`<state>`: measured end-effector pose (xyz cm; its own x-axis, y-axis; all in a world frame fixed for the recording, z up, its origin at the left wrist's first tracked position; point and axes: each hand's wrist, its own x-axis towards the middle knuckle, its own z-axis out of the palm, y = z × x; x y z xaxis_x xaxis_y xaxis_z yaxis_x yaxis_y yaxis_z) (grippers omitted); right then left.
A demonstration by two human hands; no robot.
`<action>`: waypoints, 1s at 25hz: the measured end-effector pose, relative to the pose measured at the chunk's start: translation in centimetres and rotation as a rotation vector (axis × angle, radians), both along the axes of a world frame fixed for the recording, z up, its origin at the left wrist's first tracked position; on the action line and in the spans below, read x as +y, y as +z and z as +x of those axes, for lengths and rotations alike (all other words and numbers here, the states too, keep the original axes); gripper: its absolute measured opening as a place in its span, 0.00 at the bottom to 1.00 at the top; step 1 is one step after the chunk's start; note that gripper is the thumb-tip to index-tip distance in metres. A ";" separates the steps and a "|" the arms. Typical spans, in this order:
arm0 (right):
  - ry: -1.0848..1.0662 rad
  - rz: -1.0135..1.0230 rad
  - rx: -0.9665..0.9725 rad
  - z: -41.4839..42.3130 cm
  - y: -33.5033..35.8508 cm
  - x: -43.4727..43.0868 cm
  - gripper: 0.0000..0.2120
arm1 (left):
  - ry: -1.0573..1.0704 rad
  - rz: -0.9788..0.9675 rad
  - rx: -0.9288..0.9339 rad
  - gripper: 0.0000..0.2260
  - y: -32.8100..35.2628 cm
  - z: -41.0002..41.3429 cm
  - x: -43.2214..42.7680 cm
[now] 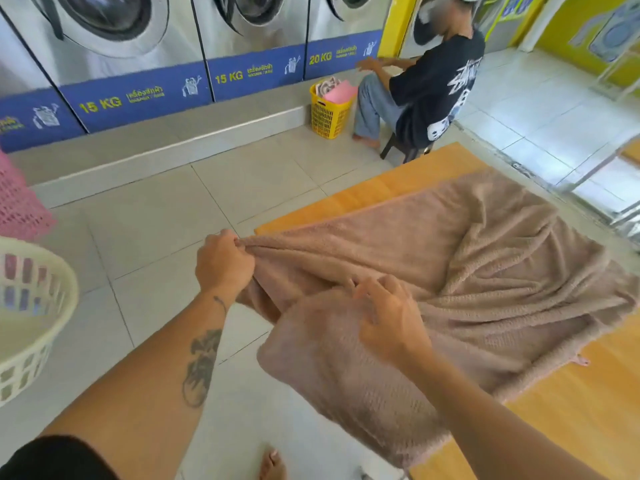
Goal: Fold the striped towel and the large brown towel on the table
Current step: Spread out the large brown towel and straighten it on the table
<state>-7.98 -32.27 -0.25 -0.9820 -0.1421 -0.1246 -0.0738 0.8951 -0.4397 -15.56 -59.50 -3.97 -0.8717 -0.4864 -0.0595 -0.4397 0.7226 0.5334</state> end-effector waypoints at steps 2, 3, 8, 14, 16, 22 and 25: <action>-0.032 0.148 -0.214 0.5 -0.5 0.1 0.26 | 0.012 0.019 -0.051 0.07 -0.3 0.2 -0.6; -0.046 0.168 -0.321 0.7 -0.9 0.2 0.29 | -0.024 0.035 -0.086 0.10 -0.7 0.5 -0.4; -0.026 0.374 -0.079 1.8 -2.2 -0.8 0.25 | -0.287 0.314 -0.209 0.25 -2.2 1.4 3.2; 0.007 0.231 -0.320 3.1 -2.3 -1.6 0.19 | -0.284 0.185 -0.113 0.06 -3.2 1.0 5.2; 0.033 0.235 -0.275 3.0 -2.0 -0.6 0.19 | -0.206 0.113 0.019 0.06 -2.8 0.3 4.5; -0.106 0.320 -0.257 4.7 -1.0 5.1 0.13 | 0.018 0.209 0.184 0.13 -0.9 -3.4 -0.7; -0.160 0.163 -0.471 5.9 -1.6 7.4 0.13 | -0.111 0.267 0.040 0.23 -1.2 -3.0 0.2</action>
